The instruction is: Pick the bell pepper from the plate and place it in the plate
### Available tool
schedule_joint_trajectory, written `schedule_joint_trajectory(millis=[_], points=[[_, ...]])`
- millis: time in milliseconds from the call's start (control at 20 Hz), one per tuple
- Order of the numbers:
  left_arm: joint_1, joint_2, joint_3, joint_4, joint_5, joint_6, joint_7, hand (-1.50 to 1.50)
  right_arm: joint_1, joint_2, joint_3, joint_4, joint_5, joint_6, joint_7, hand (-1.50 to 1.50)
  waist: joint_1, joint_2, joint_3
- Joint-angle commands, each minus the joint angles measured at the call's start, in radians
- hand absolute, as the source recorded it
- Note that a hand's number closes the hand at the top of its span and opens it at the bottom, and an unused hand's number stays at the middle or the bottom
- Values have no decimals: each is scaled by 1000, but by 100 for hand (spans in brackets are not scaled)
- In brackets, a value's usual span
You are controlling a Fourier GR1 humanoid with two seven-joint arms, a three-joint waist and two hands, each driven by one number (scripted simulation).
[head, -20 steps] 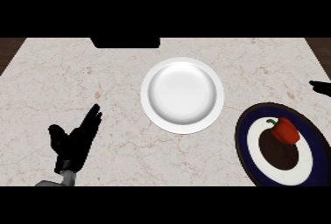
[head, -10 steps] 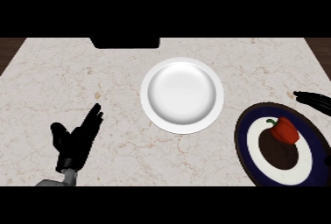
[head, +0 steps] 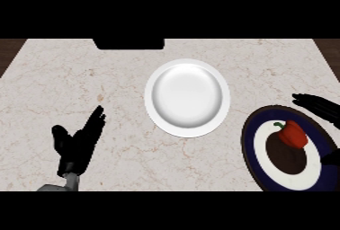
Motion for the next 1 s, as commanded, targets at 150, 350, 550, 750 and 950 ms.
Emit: schedule_joint_trajectory(millis=[150,350,550,750,950], points=[[21,-15,20,13,-21,-12,49,0,-7,61,-1,-40,70,42,59,-150,-2,6,-6],[-14,-64,9,138,-43,-36,-29,0,-84,93,11,158,159,-35,-39,-150,3,10,-6],[5,-47,11,28,-37,-22,58,0,-29,104,90,91,270,-93,-23,150,0,7,-6],[62,-44,42,46,-46,-51,-25,0,-82,127,41,123,297,-135,-42,150,2,6,-6],[48,-72,29,70,-59,-64,-25,0,-63,176,32,126,317,-185,-58,150,-1,6,-6]])
